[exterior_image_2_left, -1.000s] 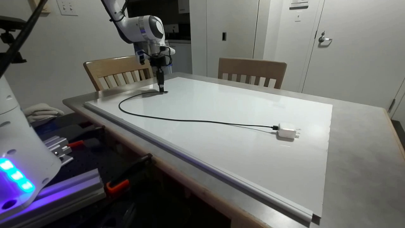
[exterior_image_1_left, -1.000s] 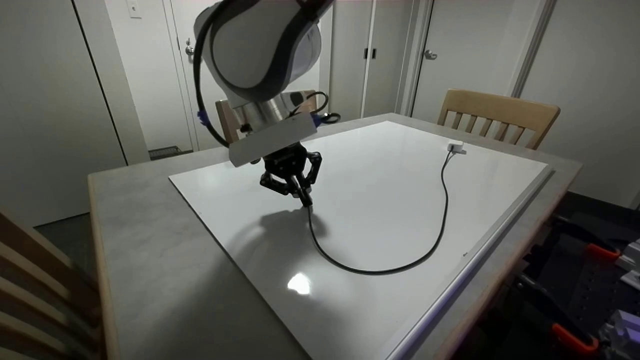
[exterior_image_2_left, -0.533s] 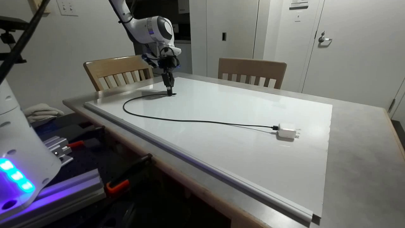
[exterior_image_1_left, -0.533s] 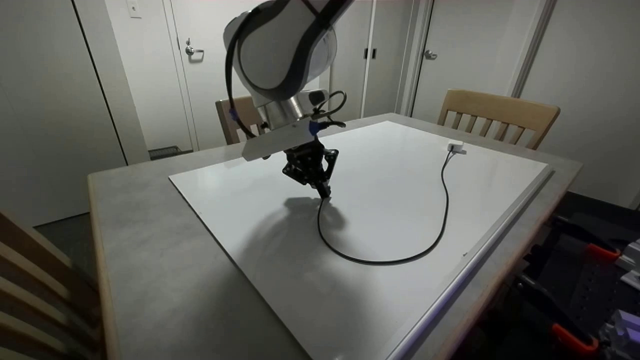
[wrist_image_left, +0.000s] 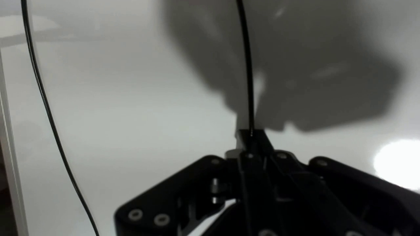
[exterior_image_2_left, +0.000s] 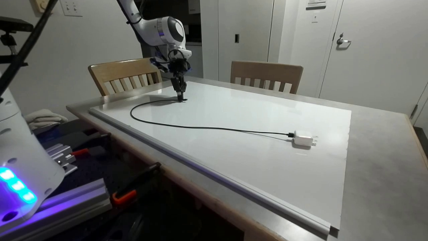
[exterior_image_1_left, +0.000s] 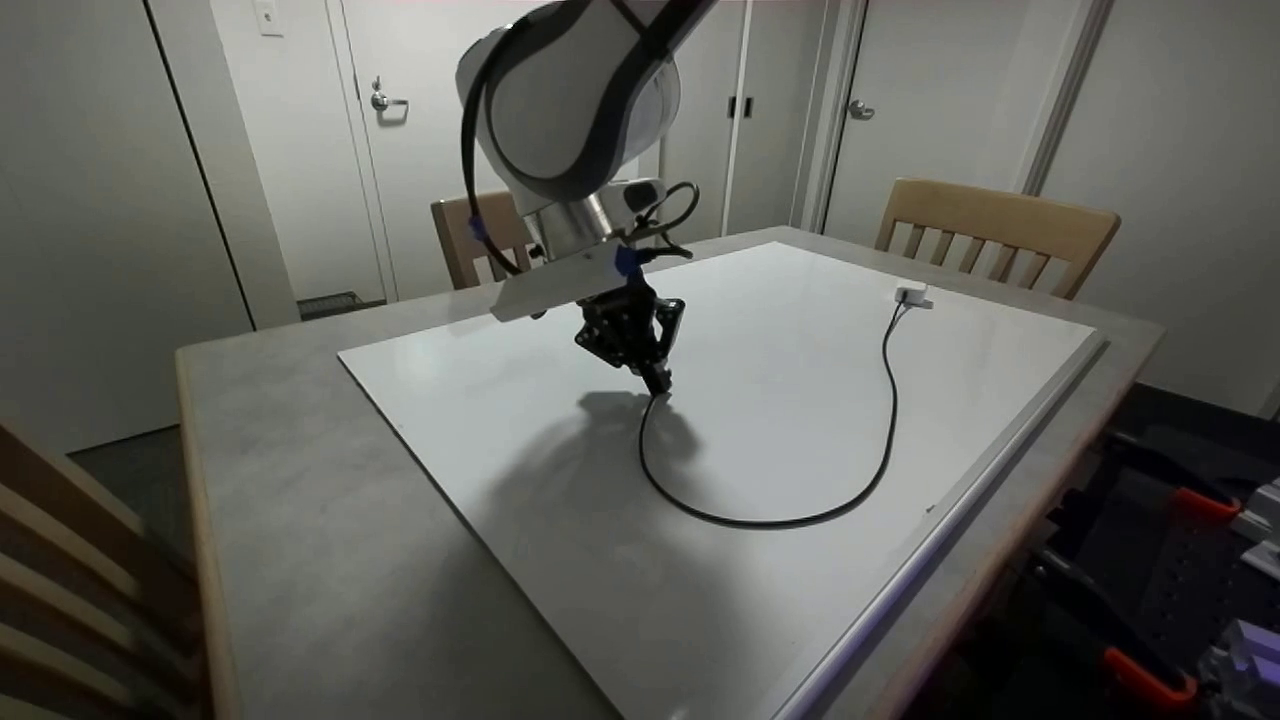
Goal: Make a circle with the charger on the table
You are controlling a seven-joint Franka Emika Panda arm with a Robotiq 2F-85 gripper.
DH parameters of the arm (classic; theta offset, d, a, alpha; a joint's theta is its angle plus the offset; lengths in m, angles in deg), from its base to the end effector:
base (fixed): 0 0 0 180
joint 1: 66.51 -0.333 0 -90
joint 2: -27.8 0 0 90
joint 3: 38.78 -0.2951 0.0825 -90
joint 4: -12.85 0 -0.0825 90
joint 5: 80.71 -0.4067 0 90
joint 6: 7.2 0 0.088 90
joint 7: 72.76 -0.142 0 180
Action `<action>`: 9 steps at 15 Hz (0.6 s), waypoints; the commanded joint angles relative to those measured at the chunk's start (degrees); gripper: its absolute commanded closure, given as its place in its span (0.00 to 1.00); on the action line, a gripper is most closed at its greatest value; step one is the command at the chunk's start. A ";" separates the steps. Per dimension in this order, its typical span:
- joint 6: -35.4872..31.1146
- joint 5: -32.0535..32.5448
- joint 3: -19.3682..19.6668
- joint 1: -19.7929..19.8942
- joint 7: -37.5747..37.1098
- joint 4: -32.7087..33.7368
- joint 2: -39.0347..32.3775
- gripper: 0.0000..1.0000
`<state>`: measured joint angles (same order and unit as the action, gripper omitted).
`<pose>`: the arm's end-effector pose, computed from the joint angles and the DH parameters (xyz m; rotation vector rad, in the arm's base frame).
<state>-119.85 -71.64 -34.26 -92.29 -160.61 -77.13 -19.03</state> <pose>0.5963 0.2164 0.0722 2.3190 -1.3544 -0.1177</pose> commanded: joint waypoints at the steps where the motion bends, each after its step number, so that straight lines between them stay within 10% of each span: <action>1: -0.28 1.50 -0.03 0.96 -4.96 -0.53 0.25 0.99; 9: -9.22 3.98 1.72 4.78 -13.88 -14.67 9.76 0.99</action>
<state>-123.49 -68.85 -32.43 -89.44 -172.08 -82.62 -15.77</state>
